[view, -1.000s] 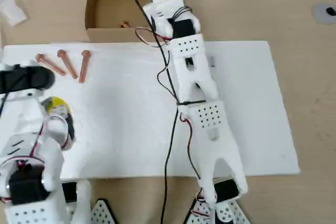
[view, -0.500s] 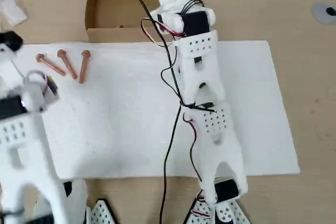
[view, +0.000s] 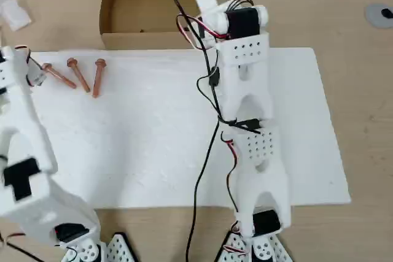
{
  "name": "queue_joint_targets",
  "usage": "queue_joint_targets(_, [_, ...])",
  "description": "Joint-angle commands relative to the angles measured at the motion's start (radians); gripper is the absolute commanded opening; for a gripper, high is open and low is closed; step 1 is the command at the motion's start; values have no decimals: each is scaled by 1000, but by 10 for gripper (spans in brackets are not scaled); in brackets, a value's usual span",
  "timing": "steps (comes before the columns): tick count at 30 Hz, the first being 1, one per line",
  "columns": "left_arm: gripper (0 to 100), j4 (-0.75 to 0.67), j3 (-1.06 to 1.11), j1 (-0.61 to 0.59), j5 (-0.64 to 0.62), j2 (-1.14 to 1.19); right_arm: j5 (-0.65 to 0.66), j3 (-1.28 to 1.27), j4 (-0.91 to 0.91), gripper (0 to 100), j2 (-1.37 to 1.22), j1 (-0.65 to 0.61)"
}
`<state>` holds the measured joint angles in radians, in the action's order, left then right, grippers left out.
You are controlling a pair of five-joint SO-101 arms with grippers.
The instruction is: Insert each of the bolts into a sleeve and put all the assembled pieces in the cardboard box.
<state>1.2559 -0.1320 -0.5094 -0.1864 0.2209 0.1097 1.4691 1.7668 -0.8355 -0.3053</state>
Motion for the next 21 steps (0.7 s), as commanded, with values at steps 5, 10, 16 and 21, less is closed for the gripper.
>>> queue_joint_targets(5, [82, 32, -176, -8, -110, 117, 20, -280, 21, 296, 194, -8])
queue_joint_targets(10, [85, 31, -207, -6, -169, 124, 20, -374, 21, 296, 220, -4])
queue_joint_targets(16, [85, 29, -238, -2, -206, 143, 20, -394, 21, 296, 220, -7])
queue_joint_targets(21, [85, 14, -256, 26, -209, 214, 20, -394, 21, 296, 219, -7])
